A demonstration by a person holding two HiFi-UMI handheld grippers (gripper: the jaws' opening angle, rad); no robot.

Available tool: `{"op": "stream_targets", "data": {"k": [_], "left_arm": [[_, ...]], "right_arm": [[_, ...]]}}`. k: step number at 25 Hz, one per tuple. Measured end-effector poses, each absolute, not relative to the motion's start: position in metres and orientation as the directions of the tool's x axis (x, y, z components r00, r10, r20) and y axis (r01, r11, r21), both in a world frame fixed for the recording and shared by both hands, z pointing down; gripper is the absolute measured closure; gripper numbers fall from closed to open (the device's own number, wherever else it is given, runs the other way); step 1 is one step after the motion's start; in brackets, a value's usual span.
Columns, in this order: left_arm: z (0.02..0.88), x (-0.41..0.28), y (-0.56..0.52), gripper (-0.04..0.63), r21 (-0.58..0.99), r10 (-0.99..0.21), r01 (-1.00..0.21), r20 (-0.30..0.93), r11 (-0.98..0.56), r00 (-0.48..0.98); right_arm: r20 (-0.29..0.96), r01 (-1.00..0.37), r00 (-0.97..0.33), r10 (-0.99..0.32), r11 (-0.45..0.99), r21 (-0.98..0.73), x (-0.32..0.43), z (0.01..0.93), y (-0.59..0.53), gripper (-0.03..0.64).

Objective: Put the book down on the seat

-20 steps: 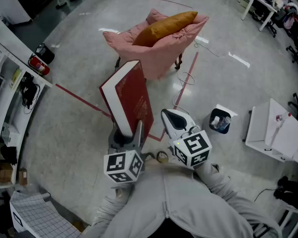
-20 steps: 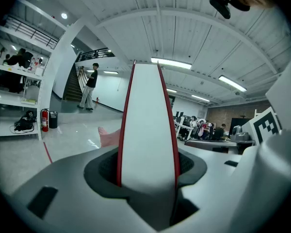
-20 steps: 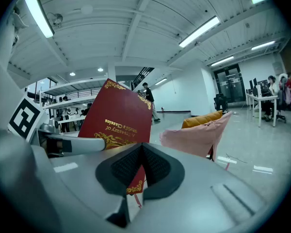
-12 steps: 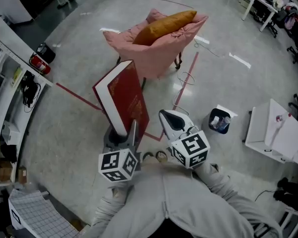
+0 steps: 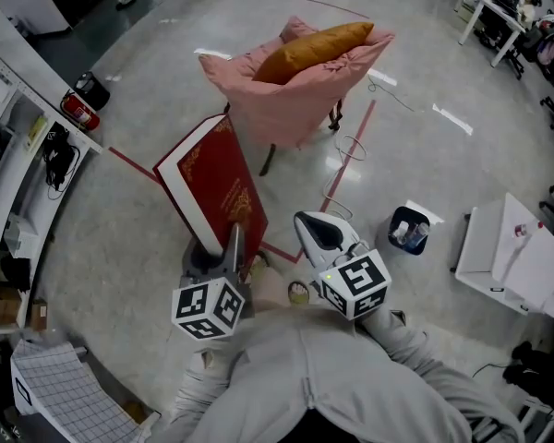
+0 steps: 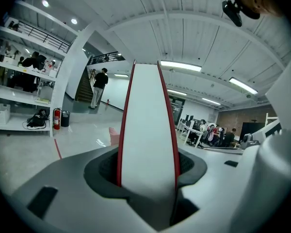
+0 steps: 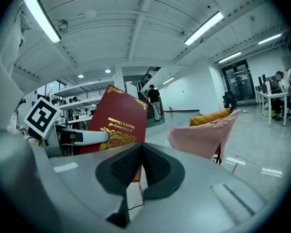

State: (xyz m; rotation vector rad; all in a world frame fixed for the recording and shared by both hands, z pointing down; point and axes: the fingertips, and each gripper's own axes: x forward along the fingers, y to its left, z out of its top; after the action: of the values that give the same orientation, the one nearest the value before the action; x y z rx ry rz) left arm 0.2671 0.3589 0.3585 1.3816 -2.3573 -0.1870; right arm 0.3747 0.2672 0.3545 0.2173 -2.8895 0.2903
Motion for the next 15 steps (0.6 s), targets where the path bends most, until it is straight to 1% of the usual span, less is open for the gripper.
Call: {"op": "stream_targets", "data": {"k": [8, 15], "left_arm": [[0.362, 0.253, 0.351, 0.35, 0.308, -0.857, -0.804, 0.277, 0.508, -0.435], [0.367, 0.211, 0.339, 0.35, 0.32, -0.859, -0.803, 0.29, 0.502, -0.422]], "right_arm": [[0.258, -0.121, -0.964, -0.072, 0.976, -0.18, 0.349, 0.363, 0.269, 0.617], [0.273, -0.123, -0.96, -0.069, 0.975, -0.184, 0.299, 0.367, 0.256, 0.617]]}}
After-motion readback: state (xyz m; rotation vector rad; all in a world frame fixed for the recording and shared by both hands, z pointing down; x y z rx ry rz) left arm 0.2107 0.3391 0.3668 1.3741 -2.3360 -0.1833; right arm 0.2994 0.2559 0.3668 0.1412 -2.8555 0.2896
